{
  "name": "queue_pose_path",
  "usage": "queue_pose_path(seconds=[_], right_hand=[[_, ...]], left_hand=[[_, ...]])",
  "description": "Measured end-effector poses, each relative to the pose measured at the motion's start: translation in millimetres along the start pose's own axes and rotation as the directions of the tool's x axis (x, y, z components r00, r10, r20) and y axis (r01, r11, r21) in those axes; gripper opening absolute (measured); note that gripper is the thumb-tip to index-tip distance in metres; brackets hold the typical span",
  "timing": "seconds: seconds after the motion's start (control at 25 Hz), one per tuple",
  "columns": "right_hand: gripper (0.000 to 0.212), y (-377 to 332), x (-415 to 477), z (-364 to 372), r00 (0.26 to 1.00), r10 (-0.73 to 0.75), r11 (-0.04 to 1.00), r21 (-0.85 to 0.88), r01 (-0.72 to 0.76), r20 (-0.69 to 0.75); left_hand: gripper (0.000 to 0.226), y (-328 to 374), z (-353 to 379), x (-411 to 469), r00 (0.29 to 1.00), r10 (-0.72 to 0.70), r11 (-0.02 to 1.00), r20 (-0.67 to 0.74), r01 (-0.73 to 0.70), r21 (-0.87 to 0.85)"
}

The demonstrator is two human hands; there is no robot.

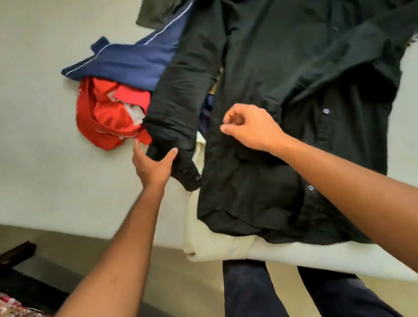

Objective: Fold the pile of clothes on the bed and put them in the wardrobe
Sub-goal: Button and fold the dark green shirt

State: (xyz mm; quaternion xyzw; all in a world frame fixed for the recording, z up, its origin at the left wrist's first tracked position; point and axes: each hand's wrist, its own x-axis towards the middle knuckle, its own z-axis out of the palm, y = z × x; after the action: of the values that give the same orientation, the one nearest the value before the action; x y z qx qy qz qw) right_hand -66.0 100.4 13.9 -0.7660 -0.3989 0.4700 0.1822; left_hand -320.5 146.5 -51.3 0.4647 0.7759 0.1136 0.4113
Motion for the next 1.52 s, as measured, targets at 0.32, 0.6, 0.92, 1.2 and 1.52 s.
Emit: queue_pose_path(seconds=[0.32,0.6,0.92,1.2,1.52], right_hand=[[0.046,-42.6,77.6,100.1,0.96,0.268,0.954,0.114,-0.276,0.083],[0.055,-50.6,6.5,46.5,0.955,0.282,0.811,0.554,-0.187,-0.09],[0.024,-46.5,-6.7,-105.2,0.997,0.078,0.864,0.5,-0.061,-0.013],[0.056,151.0,-46.3,-147.8,0.905,0.405,0.818,0.494,-0.294,-0.132],[0.028,206.1,-17.7,-186.7,0.678,0.557,0.75,0.641,-0.163,-0.48]], left_hand=[[0.051,17.5,-10.5,69.9,0.923,-0.013,0.98,0.385,-0.065,0.187],[0.024,78.5,-84.2,-31.8,0.811,0.433,0.77,0.394,-0.56,0.306],[0.062,214.5,22.8,-206.4,0.639,0.545,0.177,0.543,-0.721,0.67],[0.086,199.1,152.1,-232.1,0.484,0.202,0.33,0.851,-0.852,0.406],[0.011,160.6,191.5,-191.6,0.514,0.447,0.531,0.732,-0.811,0.246]])
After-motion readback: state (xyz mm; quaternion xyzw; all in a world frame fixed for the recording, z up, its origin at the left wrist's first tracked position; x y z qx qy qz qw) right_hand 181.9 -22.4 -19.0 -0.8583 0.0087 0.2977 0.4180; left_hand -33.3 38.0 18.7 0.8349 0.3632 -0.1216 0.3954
